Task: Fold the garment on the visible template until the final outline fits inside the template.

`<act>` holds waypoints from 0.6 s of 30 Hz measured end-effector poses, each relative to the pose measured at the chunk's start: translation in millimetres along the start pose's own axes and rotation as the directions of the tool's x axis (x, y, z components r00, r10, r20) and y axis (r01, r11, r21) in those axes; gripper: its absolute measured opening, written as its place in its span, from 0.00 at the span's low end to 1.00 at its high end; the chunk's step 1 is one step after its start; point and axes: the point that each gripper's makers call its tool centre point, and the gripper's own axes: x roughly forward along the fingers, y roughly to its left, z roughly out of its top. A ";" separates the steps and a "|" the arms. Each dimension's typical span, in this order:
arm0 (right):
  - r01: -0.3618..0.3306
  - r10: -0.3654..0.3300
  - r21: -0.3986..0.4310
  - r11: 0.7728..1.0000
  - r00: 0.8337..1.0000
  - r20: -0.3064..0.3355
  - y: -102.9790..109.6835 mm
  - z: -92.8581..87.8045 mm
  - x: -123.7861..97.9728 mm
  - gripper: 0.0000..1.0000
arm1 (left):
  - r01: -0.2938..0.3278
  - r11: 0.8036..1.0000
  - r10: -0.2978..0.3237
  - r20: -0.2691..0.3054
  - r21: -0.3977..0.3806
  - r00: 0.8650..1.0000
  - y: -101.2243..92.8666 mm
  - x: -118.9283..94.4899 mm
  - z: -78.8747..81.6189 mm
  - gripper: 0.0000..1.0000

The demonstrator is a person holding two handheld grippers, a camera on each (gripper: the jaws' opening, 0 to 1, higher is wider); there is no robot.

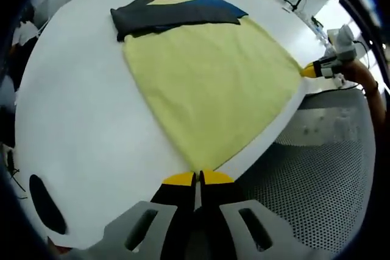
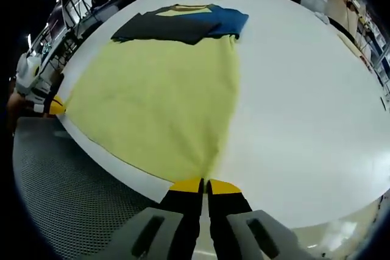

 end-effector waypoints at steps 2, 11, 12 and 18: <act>-0.004 0.004 -0.001 1.000 1.000 -0.012 2.5 -3.3 -0.6 0.00 | 0.005 1.000 -0.005 -0.007 -0.008 1.000 -1.1 -0.3 -3.5 0.00; -0.015 0.015 -0.001 1.000 0.998 -0.055 7.3 -15.9 -3.1 0.00 | 0.018 0.999 -0.019 -0.031 -0.037 0.999 -6.2 0.0 -17.1 0.00; -0.017 0.017 -0.002 1.000 0.998 -0.059 7.8 -16.9 -3.5 0.00 | 0.018 0.999 -0.020 -0.034 -0.037 0.999 -6.6 0.0 -18.5 0.00; -0.028 0.027 -0.010 1.000 0.996 -0.081 9.8 -22.2 -4.6 0.00 | 0.022 0.999 -0.023 -0.047 -0.030 0.999 -8.6 -0.8 -23.1 0.00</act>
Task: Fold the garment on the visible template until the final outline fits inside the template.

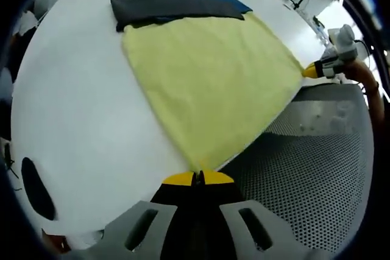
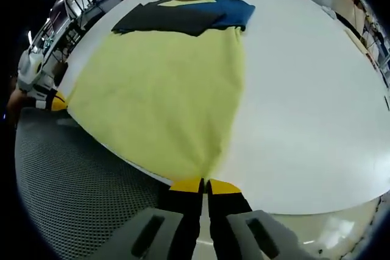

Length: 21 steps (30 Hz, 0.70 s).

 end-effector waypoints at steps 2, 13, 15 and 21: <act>-0.002 0.002 0.002 1.000 1.000 -0.003 0.5 -1.1 -0.5 0.00 | 0.002 1.000 -0.002 -0.005 -0.001 1.000 -0.6 0.0 -1.3 0.00; -0.007 0.007 -0.003 1.000 1.000 0.000 4.1 -3.4 -3.6 0.00 | 0.010 0.999 -0.009 0.017 -0.031 1.000 -0.5 -0.8 -3.3 0.00; -0.005 0.005 -0.005 1.000 1.000 0.006 4.4 -2.4 -5.2 0.00 | 0.015 0.999 -0.014 0.023 -0.042 1.000 -0.4 -2.0 -3.1 0.00; -0.006 0.006 -0.021 1.000 0.999 0.037 5.3 3.6 -11.3 0.00 | 0.024 0.998 -0.021 0.055 -0.059 0.998 -1.0 -6.5 1.8 0.00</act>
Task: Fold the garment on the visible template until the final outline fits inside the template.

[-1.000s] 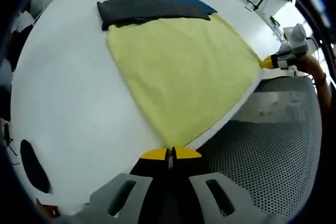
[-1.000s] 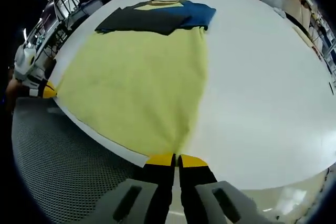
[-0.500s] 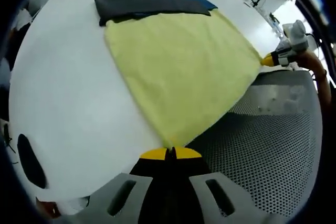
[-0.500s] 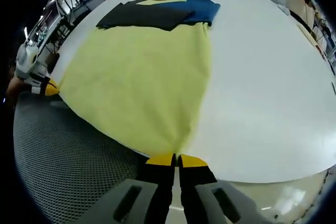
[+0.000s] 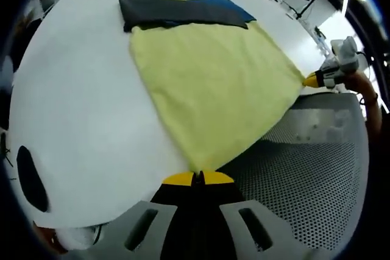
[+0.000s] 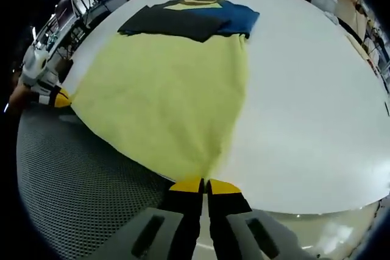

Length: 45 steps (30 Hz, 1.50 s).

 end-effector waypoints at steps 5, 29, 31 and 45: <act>0.000 0.000 0.009 1.000 0.999 0.038 0.4 10.7 -8.2 0.00 | 0.001 1.000 -0.001 0.029 -0.002 1.000 0.5 -4.6 6.9 0.00; -0.013 -0.021 0.119 0.993 0.960 0.280 -14.2 91.4 -43.6 0.00 | 0.022 0.997 0.002 0.294 -0.080 0.956 21.3 -40.5 89.1 0.00; -0.010 -0.026 0.119 0.993 0.953 0.301 -17.2 100.2 -46.3 0.00 | 0.010 0.997 0.015 0.325 -0.075 0.946 26.0 -45.1 99.9 0.00; -0.013 -0.041 0.128 0.992 0.912 0.408 -31.6 156.8 -63.0 0.00 | 0.029 0.994 0.022 0.445 -0.109 0.895 39.9 -65.6 159.1 0.00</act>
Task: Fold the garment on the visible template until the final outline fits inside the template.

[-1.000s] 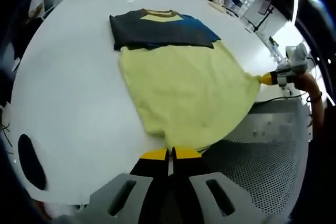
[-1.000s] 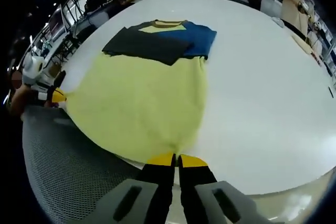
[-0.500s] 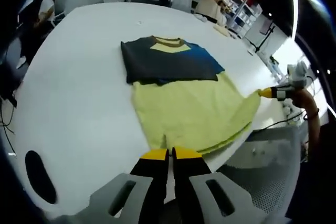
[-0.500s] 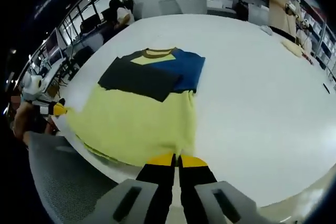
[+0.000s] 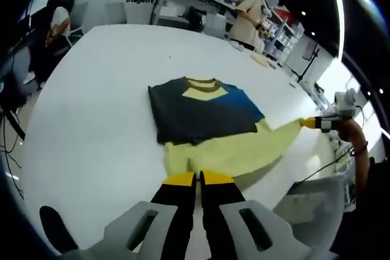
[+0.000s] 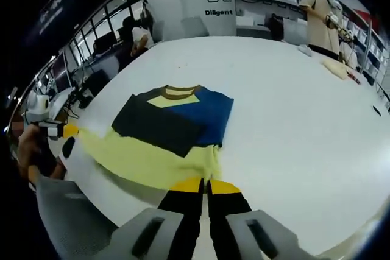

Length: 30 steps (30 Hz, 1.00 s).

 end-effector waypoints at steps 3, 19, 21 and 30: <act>0.002 -0.002 0.000 1.000 1.000 0.020 -1.6 12.0 2.8 0.00 | 0.002 1.000 -0.001 0.025 -0.008 1.000 0.3 1.9 13.0 0.00; 0.015 -0.021 0.052 0.999 0.993 0.117 -11.1 77.8 25.4 0.00 | 0.006 1.000 -0.002 0.113 -0.030 0.994 16.7 16.8 80.2 0.00; 0.031 -0.035 0.035 0.999 0.991 0.129 -12.4 85.7 26.0 0.00 | 0.006 1.000 -0.003 0.115 -0.031 0.993 18.9 19.0 86.9 0.00; 0.033 -0.041 0.042 0.999 0.980 0.196 -19.6 123.7 41.3 0.00 | 0.021 0.997 -0.009 0.166 -0.070 0.986 29.9 32.7 122.9 0.00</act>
